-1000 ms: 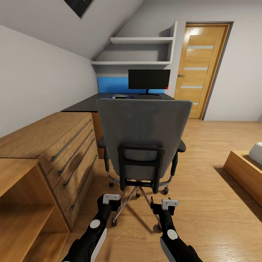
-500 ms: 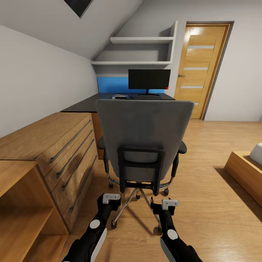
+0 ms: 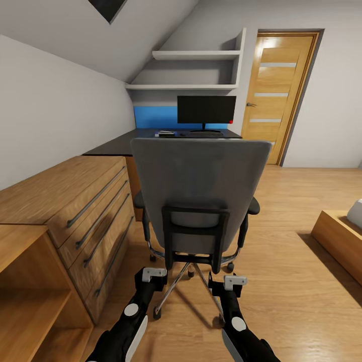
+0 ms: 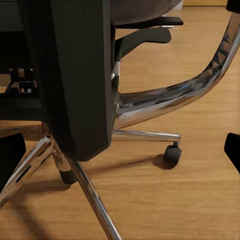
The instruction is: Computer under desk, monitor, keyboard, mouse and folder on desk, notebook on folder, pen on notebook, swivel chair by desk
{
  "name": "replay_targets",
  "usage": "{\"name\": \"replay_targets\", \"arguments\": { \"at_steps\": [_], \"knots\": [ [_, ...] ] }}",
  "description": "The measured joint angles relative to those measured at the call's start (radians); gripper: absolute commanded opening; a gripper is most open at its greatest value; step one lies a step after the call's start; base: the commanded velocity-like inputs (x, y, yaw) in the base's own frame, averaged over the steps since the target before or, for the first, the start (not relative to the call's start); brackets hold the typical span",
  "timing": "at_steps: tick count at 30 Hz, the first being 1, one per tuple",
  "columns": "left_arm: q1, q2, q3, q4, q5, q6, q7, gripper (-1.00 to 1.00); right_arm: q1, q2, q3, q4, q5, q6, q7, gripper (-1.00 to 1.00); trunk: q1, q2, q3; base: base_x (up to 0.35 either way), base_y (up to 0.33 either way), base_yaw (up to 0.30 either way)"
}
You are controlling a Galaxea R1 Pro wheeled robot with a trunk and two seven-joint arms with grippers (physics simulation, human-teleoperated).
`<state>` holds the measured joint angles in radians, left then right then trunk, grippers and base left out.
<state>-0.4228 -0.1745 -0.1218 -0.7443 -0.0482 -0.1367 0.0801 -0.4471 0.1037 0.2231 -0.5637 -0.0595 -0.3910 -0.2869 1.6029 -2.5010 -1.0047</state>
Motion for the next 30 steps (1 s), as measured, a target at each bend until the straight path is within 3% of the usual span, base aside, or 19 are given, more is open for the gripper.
{"name": "replay_targets", "arguments": {
  "at_steps": [9, 19, 30],
  "knots": [
    [0.000, 0.000, -0.004, 0.001, -0.001, 0.000, -0.004, 1.00, 0.000, 0.000, 0.000, 0.000, 0.001, 0.000, 0.001, 1.00, 0.000, 0.000, 0.000, 0.002, 0.000, 0.000],
    [0.000, 0.000, -0.074, 0.004, 0.000, 0.000, -0.003, 1.00, 0.000, 0.000, 0.000, 0.000, 0.001, 0.000, 0.002, 1.00, 0.000, 0.000, 0.000, 0.000, 0.000, 0.000],
    [0.000, 0.000, -0.091, 0.004, 0.000, 0.000, -0.003, 1.00, 0.000, -0.001, 0.000, 0.001, 0.001, 0.000, 0.002, 1.00, 0.000, 0.000, 0.000, 0.000, 0.000, 0.000]
  ]
}}
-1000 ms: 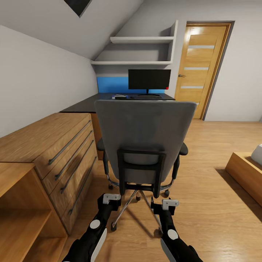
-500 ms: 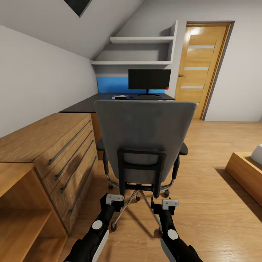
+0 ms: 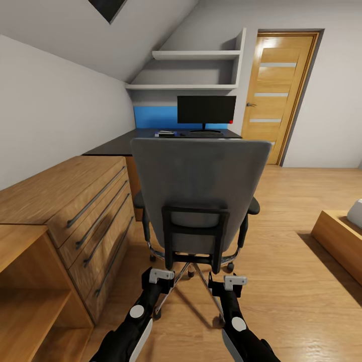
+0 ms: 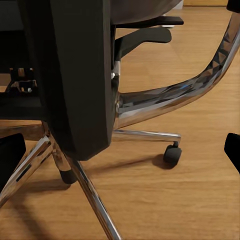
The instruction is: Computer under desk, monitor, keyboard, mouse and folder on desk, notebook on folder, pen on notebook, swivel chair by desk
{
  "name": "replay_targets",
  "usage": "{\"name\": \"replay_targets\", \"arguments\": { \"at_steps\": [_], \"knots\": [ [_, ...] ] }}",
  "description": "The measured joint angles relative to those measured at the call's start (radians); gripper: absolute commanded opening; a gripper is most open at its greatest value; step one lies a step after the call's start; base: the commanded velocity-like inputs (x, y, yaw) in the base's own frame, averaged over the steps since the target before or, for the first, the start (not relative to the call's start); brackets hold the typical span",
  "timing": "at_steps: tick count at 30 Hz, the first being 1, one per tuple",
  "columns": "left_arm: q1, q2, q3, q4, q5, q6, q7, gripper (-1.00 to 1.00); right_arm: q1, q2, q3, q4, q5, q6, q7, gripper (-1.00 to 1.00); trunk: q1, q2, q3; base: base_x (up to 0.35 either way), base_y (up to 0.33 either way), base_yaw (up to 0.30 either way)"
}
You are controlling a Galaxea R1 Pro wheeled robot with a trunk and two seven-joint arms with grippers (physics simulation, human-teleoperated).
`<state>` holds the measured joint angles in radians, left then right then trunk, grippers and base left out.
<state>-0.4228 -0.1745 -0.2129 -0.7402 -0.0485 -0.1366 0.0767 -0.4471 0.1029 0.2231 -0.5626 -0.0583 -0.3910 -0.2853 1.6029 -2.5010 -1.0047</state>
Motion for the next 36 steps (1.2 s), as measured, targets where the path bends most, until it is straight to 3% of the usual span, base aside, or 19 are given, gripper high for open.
{"name": "replay_targets", "arguments": {
  "at_steps": [36],
  "knots": [
    [0.000, 0.000, -0.002, 0.002, 0.001, 0.001, 0.003, 1.00, 0.000, 0.000, 0.000, 0.000, 0.000, 0.000, 0.000, 1.00, 0.000, 0.000, 0.000, 0.059, 0.000, 0.000]
  ]
}}
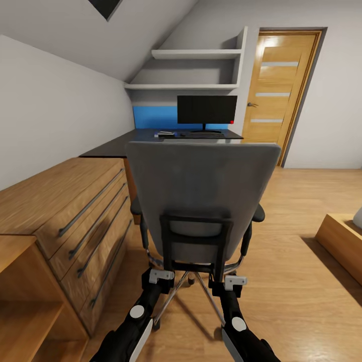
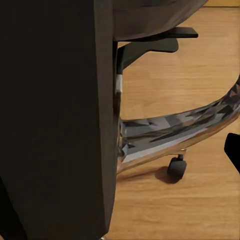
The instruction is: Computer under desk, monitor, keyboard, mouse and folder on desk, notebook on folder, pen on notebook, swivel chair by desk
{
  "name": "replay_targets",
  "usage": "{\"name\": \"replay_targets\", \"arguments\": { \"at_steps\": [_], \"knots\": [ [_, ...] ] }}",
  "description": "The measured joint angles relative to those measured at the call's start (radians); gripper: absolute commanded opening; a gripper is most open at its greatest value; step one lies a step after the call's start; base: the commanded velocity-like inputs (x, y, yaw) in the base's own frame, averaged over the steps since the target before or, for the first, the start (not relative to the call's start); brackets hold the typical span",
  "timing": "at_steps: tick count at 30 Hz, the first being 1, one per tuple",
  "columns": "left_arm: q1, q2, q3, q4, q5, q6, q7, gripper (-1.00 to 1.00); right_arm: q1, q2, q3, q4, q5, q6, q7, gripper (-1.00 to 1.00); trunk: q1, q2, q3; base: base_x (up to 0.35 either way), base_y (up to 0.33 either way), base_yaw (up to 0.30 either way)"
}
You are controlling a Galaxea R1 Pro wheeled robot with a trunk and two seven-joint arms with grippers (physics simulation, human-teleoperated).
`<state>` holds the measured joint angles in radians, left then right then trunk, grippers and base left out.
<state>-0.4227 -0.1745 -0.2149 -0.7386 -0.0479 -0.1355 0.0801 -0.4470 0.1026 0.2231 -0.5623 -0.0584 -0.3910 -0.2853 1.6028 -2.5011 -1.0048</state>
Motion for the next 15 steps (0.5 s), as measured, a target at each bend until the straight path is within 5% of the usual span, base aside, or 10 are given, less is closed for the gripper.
{"name": "replay_targets", "arguments": {
  "at_steps": [15],
  "knots": [
    [0.000, 0.000, -0.002, 0.000, 0.000, -0.001, 0.001, 1.00, 0.000, 0.000, 0.000, 0.000, 0.001, 0.000, 0.000, 1.00, 0.000, 0.000, 0.000, 0.114, 0.000, 0.000]
  ]
}}
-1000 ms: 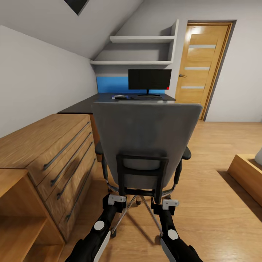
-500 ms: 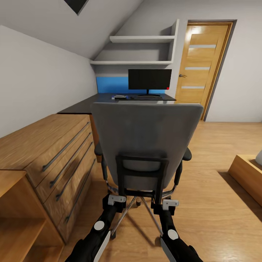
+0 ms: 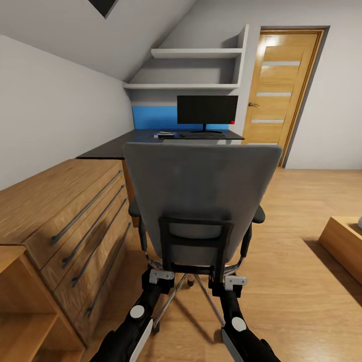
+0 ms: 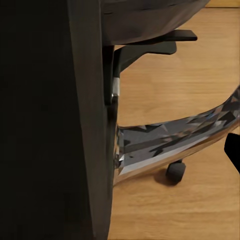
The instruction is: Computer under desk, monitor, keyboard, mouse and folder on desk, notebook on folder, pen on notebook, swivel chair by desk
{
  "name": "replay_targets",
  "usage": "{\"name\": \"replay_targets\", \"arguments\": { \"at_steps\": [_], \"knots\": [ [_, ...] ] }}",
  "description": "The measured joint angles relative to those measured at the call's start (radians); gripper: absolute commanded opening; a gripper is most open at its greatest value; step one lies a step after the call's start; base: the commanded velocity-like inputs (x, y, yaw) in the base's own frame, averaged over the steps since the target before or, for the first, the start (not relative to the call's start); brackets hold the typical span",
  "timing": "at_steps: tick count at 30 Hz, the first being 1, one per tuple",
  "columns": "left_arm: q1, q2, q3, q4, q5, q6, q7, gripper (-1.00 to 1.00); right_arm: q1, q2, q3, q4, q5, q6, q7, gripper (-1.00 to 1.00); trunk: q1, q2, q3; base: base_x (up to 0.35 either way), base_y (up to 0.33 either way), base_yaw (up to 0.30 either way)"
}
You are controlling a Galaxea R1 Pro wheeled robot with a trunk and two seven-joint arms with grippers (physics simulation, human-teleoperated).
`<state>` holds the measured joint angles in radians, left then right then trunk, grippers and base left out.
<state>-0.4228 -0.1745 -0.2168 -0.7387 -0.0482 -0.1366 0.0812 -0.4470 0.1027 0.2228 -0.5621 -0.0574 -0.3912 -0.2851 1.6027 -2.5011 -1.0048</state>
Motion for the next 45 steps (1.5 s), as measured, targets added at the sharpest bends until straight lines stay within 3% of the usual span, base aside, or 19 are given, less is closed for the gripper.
{"name": "replay_targets", "arguments": {
  "at_steps": [35, 45],
  "knots": [
    [0.000, 0.000, -0.004, 0.000, 0.001, 0.000, -0.001, 1.00, 0.000, 0.000, 0.002, 0.001, 0.005, 0.001, 0.002, 1.00, 0.000, 0.000, 0.000, 0.189, 0.000, 0.000],
    [0.000, 0.000, -0.005, 0.000, 0.001, 0.000, -0.001, 1.00, 0.000, 0.000, 0.004, 0.001, 0.008, 0.002, 0.003, 1.00, 0.000, 0.000, 0.000, 0.203, -0.116, 0.000]
  ]
}}
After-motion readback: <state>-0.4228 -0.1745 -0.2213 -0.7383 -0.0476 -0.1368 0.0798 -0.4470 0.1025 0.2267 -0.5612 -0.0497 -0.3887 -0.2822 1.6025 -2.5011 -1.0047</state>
